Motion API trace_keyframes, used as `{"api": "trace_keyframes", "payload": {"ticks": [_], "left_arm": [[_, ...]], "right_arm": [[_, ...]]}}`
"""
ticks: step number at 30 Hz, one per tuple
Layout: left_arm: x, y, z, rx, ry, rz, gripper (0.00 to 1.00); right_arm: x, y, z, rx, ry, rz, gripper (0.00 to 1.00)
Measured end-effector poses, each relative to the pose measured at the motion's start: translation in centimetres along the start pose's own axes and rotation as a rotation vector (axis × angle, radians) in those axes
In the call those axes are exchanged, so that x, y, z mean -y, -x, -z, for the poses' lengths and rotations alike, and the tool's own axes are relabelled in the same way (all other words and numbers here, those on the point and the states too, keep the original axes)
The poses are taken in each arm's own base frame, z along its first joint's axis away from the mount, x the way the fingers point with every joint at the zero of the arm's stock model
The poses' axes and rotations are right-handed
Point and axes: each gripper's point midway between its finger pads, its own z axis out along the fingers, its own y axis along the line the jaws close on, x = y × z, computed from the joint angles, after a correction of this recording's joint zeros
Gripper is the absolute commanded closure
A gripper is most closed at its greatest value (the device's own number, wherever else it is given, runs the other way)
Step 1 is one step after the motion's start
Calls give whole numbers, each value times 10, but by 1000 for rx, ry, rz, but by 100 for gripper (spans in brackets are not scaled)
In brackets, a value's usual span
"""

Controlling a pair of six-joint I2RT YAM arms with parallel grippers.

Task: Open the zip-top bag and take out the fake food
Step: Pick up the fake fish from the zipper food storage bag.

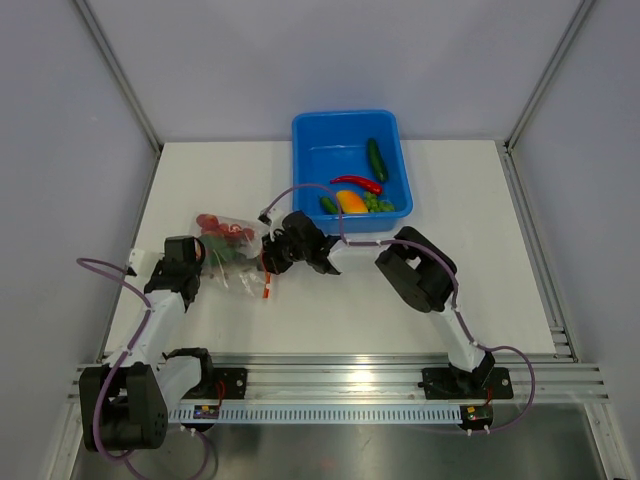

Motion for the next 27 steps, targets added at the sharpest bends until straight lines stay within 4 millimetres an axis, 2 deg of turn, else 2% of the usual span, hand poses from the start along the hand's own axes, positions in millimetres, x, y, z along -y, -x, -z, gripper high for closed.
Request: {"api": "trace_keyframes", "payload": {"ticks": [7,12,27], "left_arm": [[-3,-1,1,-5,15,-8,100],[-3,0,2,-6,20,-10,100],[-4,1,2,-6,31,5,100]], "right_arm": [[-20,13,20,-10,37,2,100],[-35,21,33,-16,70,-1,100],[-64,15,75,-149,92,-117,100]]}}
